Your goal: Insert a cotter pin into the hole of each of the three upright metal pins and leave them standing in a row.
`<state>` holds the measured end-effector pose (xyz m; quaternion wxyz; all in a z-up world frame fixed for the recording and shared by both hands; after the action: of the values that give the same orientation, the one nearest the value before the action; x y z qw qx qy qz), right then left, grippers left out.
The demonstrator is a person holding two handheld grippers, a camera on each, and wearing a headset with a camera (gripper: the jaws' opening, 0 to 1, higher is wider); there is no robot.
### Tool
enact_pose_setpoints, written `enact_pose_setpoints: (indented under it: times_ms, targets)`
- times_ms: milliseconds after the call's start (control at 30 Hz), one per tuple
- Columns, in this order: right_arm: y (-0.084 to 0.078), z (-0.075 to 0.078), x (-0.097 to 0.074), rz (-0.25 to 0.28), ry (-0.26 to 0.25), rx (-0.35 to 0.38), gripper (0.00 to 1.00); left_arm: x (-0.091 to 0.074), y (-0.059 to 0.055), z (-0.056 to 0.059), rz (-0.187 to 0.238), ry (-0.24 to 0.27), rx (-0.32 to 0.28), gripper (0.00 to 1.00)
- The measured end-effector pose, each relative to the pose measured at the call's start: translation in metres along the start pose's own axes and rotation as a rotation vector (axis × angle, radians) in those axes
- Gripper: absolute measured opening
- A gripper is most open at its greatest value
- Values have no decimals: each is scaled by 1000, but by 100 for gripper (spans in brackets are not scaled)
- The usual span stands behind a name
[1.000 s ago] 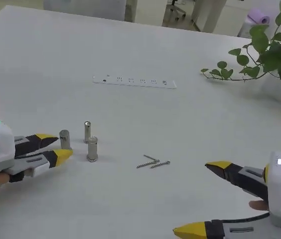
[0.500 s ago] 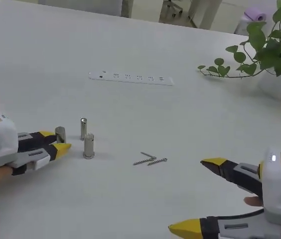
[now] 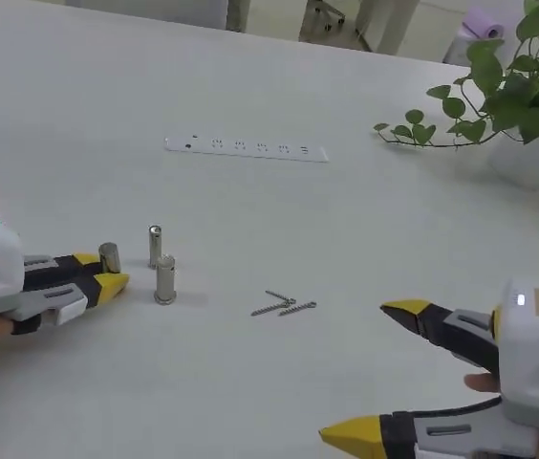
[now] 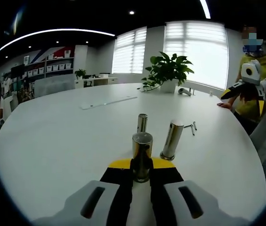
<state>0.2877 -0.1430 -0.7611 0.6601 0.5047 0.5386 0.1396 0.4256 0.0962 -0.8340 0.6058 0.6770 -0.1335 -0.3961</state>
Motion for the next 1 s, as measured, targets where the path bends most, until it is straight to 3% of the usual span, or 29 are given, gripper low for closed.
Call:
enact_pose_setpoints:
  times_ms: [67, 333, 500, 633, 700, 1000]
  targets:
    - [0, 0, 0, 2, 1, 2, 93, -2, -1, 5, -2, -27, 41, 11]
    - [0, -1, 2, 8, 5, 2, 93, -13, -2, 26, -5, -97, 104, 10]
    - [1, -2, 2, 13, 8, 2, 93, -22, 2, 47, -4, -183, 203, 10]
    - [1, -2, 3, 15, 10, -1, 93, -29, 3, 62, -3, -244, 211, 10]
    - [1, -2, 3, 18, 10, -1, 93, -32, 1, 67, -9, -253, 232, 10]
    - [1, -6, 4, 18, 18, -3, 93, -43, 0, 86, -1, -305, 223, 10]
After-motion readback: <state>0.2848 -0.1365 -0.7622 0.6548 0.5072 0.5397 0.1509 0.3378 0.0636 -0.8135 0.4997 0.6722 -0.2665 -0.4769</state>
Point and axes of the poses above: the centre of the closed fingertips' face, and the gripper's own axes: x roughly forward along the fingers, z roughly to its right, y roughly out of its top, the point moved 2 cm from there along -x, roughly backward along the fingers, and after that the axes turned 6 degrees about y, right-handed, at the moved point
